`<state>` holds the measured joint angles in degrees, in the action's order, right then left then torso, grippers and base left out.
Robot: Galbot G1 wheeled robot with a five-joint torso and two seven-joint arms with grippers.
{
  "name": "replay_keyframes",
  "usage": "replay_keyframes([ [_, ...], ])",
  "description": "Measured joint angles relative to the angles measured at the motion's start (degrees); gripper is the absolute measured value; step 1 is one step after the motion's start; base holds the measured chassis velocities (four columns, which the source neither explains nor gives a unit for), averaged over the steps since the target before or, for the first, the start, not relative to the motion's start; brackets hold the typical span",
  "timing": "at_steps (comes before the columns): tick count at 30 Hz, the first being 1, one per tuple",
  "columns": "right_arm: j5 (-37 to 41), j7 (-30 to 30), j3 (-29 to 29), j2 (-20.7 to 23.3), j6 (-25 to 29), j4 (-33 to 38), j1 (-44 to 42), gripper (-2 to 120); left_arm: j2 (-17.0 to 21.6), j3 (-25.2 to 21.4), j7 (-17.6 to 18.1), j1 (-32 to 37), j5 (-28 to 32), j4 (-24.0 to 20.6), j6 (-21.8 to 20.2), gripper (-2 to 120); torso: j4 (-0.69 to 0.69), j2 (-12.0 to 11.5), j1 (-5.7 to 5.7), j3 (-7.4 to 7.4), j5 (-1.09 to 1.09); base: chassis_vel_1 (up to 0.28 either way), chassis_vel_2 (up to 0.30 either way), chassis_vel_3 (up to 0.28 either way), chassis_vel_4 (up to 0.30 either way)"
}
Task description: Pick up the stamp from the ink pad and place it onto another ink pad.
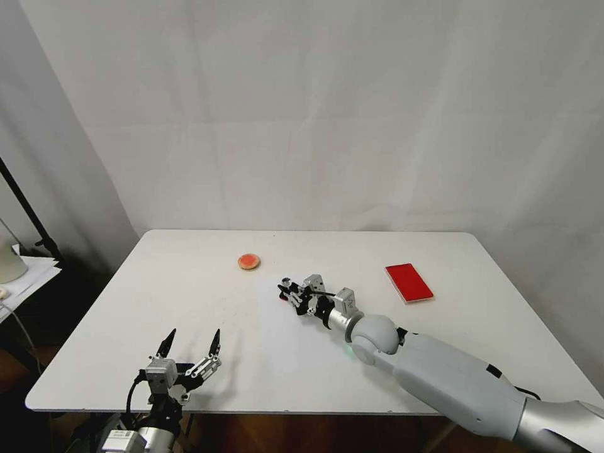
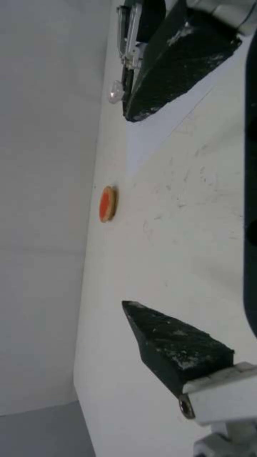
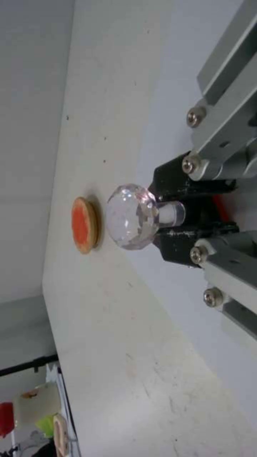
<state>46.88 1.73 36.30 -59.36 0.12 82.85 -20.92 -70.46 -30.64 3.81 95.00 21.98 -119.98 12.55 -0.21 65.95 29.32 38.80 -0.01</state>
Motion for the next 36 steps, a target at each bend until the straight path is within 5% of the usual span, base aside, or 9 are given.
replay_keyframes([
  [12,4.0,0.3,-0.5,-0.4,-0.2,1.5,5.5,10,0.0,0.0,0.0,0.0,0.0,0.0,0.0,100,-0.01,0.0,0.01,0.02,-0.01,0.000,0.000,0.000,0.000],
  [26,5.8,-0.2,3.7,-19.5,-1.4,-18.3,15.1,10,0.0,0.0,0.0,0.0,0.0,0.0,0.0,100,0.02,0.0,0.01,0.01,-0.02,0.000,0.000,0.000,0.000],
  [36,5.6,-0.2,2.1,-23.9,-1.6,-28.1,14.5,10,0.0,0.0,0.0,0.0,0.0,0.0,0.0,100,-0.01,0.0,0.01,0.01,0.00,0.000,0.000,0.000,0.000],
])
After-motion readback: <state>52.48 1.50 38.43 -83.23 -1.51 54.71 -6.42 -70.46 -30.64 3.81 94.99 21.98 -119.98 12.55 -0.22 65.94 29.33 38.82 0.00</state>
